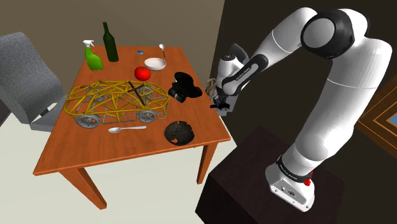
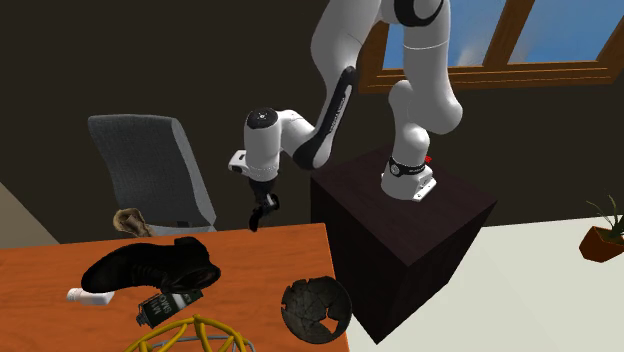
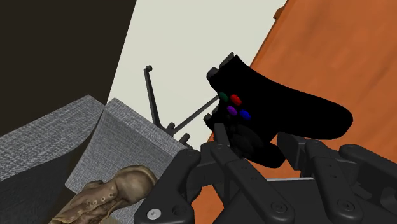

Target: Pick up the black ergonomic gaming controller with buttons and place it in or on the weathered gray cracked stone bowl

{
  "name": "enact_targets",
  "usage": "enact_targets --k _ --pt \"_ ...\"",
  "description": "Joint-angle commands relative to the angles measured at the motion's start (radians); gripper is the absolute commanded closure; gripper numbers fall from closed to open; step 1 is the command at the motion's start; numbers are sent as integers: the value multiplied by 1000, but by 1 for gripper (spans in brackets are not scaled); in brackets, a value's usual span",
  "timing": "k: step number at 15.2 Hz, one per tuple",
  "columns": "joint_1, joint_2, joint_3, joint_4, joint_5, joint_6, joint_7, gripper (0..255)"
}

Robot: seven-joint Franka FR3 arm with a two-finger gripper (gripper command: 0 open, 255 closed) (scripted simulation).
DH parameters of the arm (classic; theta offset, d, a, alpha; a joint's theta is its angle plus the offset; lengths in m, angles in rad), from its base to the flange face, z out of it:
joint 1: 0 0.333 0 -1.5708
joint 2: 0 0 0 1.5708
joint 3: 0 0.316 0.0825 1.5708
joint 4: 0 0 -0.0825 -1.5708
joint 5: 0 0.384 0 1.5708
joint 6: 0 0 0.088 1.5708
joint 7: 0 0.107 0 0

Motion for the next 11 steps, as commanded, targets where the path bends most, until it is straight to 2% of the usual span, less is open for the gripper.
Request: enact_targets --k 1,5,11 --pt "-1 -31 8 -4 14 -28 -12 255" --pt "-4 -77 16 -3 37 -72 -36 255" --pt "94 -97 75 -20 24 -110 126 255"
